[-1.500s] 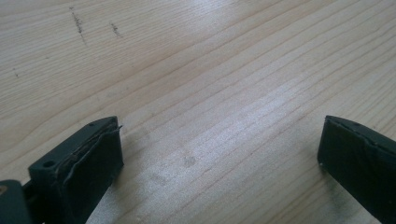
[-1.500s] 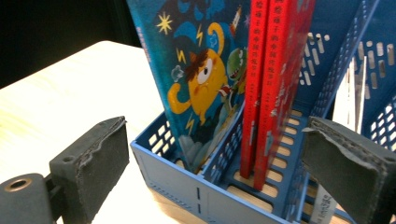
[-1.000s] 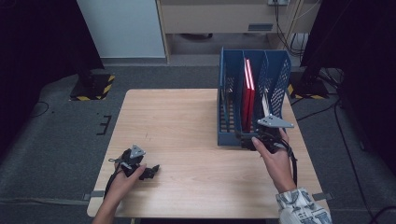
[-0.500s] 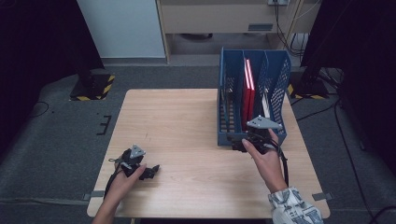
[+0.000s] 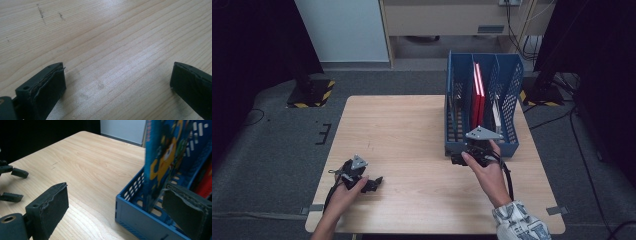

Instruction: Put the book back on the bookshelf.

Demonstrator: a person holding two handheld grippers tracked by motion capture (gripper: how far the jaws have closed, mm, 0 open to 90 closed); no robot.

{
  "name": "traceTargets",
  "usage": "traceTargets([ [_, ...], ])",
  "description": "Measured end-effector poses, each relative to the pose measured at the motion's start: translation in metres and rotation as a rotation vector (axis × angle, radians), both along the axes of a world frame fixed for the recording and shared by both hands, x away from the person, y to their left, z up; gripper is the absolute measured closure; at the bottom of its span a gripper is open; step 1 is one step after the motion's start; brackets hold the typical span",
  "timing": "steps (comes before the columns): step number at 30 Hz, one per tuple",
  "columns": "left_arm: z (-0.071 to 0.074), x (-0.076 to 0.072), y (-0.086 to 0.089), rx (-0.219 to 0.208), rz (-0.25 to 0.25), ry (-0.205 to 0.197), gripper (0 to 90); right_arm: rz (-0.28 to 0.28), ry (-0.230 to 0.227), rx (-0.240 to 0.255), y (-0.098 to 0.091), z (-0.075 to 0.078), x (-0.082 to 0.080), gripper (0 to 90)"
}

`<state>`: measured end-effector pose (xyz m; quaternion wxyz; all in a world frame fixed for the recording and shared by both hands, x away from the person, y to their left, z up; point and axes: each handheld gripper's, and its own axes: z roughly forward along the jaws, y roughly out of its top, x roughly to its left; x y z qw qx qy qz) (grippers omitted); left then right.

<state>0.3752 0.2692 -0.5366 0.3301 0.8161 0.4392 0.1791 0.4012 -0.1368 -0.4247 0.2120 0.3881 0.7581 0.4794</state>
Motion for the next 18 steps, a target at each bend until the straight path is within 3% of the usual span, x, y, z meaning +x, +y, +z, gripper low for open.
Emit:
traceTargets([
  [18,0.000,0.000,0.000,0.000,-0.003,0.000,0.0,0.076,0.027,-0.037,0.035,-0.015,-0.005,6.9],
])
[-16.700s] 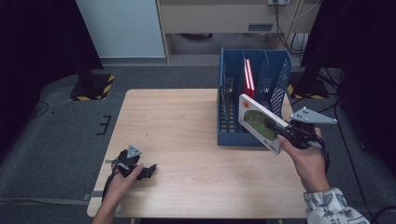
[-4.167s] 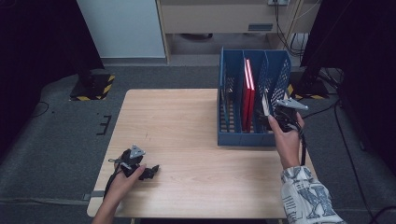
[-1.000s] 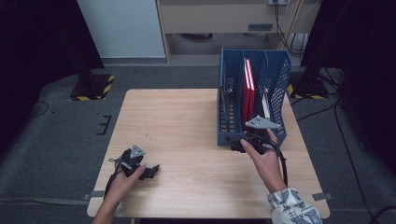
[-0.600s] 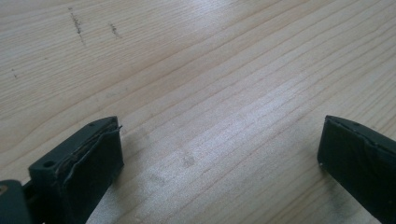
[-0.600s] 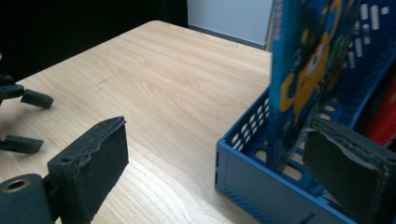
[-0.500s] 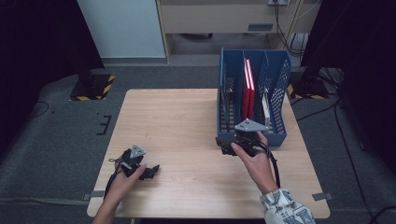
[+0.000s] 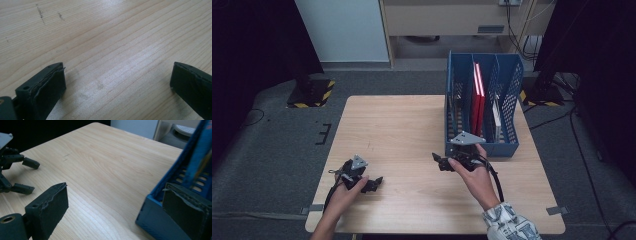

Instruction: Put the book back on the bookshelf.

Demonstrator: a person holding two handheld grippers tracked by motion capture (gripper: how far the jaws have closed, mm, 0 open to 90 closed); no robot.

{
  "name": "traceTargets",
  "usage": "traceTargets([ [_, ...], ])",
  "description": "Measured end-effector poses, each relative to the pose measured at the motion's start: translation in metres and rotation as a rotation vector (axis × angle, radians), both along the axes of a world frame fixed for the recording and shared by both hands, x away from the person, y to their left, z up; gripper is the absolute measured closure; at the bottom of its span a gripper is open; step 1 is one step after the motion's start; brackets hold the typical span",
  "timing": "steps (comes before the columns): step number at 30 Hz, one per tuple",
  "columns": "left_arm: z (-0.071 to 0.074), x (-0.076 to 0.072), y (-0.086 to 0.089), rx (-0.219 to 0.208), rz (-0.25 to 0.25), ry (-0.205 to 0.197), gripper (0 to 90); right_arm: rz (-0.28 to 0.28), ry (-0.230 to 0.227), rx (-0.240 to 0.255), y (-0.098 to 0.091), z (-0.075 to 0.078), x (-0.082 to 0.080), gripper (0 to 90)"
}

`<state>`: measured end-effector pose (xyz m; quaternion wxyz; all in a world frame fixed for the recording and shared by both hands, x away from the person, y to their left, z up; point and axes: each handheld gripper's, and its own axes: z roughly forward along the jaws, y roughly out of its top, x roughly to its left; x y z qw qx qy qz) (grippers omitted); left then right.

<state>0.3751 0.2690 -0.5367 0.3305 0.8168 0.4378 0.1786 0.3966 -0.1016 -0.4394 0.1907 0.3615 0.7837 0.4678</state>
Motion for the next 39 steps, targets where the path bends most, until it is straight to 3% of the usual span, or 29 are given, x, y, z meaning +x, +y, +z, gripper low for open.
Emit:
traceTargets([
  [10,0.000,0.000,0.000,0.001,-0.001,0.000,0.0,0.076,0.028,-0.084,0.031,-0.019,-0.003,6.7],
  [18,0.000,0.000,0.000,0.001,-0.003,0.000,0.0,0.112,0.063,-0.132,0.043,-0.037,-0.009,6.5],
  [27,0.000,0.000,0.000,0.000,-0.003,0.000,0.0,0.120,0.130,-0.160,0.038,-0.058,-0.012,6.5],
  [32,0.000,0.000,0.000,-0.001,-0.004,0.000,0.0,0.093,0.167,-0.142,0.029,-0.070,-0.013,7.1],
  [39,0.000,0.000,-0.001,-0.001,-0.006,0.000,0.0,0.064,0.185,-0.124,0.027,-0.078,-0.007,7.7],
])
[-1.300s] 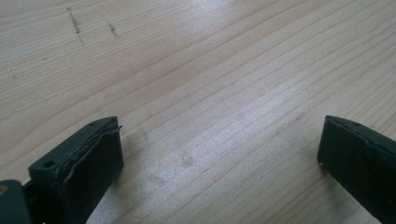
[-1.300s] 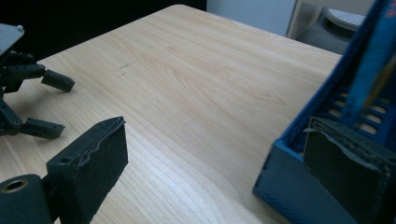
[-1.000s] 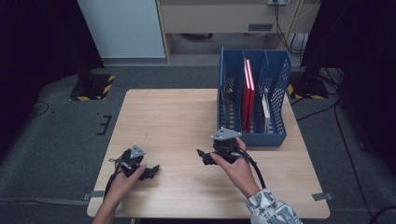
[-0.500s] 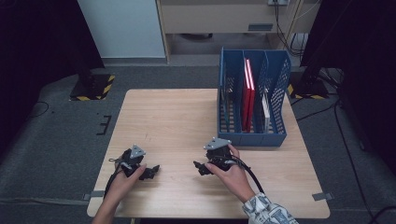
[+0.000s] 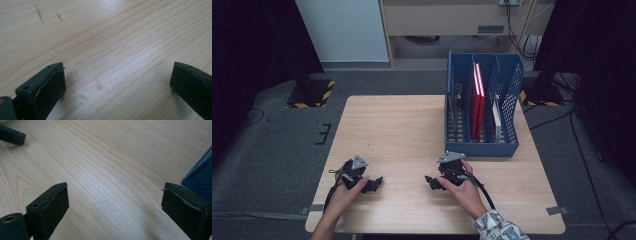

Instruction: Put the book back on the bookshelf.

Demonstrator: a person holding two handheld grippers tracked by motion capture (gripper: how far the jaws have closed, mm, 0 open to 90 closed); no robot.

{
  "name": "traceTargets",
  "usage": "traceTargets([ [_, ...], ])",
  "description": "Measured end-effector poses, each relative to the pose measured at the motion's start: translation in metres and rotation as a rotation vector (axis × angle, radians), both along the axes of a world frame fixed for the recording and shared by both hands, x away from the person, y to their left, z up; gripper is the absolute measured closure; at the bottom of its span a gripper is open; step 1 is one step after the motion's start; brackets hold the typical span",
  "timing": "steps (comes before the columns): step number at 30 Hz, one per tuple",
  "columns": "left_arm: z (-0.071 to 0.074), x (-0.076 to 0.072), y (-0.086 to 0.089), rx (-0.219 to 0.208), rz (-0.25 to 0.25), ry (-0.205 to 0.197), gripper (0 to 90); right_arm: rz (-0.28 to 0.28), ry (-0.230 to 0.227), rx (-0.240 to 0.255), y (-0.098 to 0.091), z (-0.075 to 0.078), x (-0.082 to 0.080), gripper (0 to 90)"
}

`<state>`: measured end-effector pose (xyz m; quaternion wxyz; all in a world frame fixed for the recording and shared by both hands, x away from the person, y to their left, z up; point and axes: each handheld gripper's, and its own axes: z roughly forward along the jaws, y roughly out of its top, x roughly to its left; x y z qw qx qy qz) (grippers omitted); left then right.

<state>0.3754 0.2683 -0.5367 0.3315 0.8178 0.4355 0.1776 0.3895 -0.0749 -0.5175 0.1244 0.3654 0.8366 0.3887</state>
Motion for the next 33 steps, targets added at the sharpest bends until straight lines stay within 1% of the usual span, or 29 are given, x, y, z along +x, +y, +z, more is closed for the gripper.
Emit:
traceTargets([
  [2,0.000,0.000,0.000,0.000,0.000,0.000,0.0,-0.008,0.013,0.016,0.002,-0.001,0.003,7.9],
  [5,0.000,0.000,0.000,0.000,0.000,0.000,0.0,-0.017,0.022,0.024,0.007,-0.004,0.008,8.1],
  [10,0.000,0.000,0.000,0.000,-0.001,0.000,0.0,-0.016,0.015,0.007,0.013,-0.009,0.012,8.3],
  [14,0.000,0.000,0.000,0.000,-0.001,0.000,0.0,-0.030,0.016,0.000,0.014,-0.012,0.015,8.3],
  [16,0.000,0.000,0.000,0.000,-0.001,0.000,0.0,-0.035,0.021,-0.001,0.013,-0.013,0.017,8.3],
  [17,0.000,0.000,0.000,0.000,-0.001,0.000,0.0,-0.047,0.023,0.002,0.014,-0.014,0.018,8.3],
  [23,0.000,0.000,0.000,0.000,-0.002,0.000,0.0,-0.058,0.031,0.005,0.015,-0.017,0.020,8.5],
  [25,0.000,0.000,0.000,0.000,-0.002,0.000,0.0,-0.063,0.024,0.003,0.015,-0.017,0.020,8.7],
  [27,0.000,0.000,0.000,0.003,-0.003,0.001,0.0,-0.061,0.028,0.004,0.015,-0.018,0.020,8.7],
  [30,0.000,0.000,0.000,0.002,-0.003,0.000,0.0,-0.073,0.028,0.006,0.016,-0.019,0.021,8.9],
  [33,0.000,0.000,0.000,0.002,-0.003,0.000,0.0,-0.081,0.013,-0.005,0.018,-0.020,0.022,8.9],
])
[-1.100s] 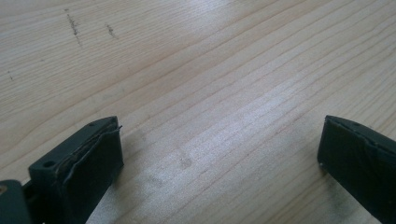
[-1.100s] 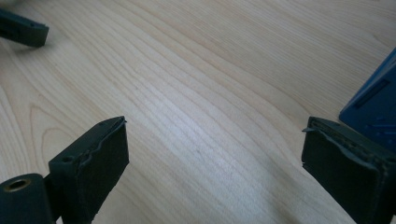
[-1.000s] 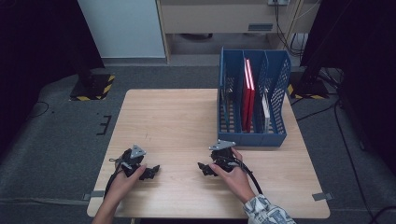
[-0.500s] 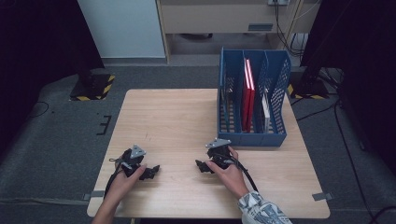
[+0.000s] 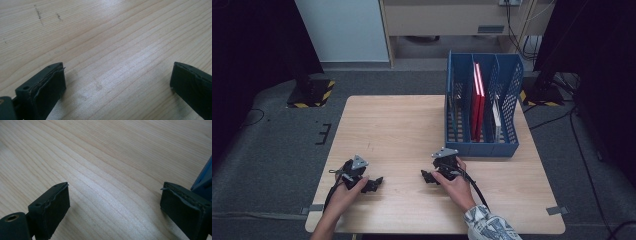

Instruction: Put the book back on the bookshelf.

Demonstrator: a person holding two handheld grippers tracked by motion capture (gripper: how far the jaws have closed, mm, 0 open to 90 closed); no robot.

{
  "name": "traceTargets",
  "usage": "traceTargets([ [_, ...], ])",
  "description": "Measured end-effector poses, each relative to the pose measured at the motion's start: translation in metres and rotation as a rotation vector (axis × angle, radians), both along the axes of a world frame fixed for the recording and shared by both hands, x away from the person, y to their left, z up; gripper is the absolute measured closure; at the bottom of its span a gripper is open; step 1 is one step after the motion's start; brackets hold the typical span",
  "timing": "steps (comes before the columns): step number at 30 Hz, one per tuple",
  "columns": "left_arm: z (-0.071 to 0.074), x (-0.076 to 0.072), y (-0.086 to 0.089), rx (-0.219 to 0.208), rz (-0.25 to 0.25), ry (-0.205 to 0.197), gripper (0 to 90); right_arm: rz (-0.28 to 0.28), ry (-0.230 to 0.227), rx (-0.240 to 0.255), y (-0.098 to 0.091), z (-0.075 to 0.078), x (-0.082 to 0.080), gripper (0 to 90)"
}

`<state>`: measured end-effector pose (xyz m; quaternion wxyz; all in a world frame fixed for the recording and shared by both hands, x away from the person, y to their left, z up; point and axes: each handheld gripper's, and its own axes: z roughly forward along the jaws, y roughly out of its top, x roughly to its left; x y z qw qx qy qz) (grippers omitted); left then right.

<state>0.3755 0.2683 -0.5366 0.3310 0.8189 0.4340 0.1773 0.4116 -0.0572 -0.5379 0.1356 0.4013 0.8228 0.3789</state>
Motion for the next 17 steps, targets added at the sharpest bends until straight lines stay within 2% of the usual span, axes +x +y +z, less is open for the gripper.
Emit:
traceTargets([
  [5,-0.0001,0.0000,-0.0002,-0.001,0.001,0.000,0.0,-0.010,-0.001,0.003,0.0010,-0.0002,0.0019,8.7],
  [10,0.0002,0.0000,0.0000,0.004,-0.002,0.002,0.0,-0.007,-0.027,-0.070,0.0084,-0.0011,-0.0008,7.0],
  [17,0.0001,0.0002,-0.0005,0.002,-0.003,0.001,0.0,-0.007,-0.026,-0.073,0.0093,-0.0012,-0.0005,6.5],
])
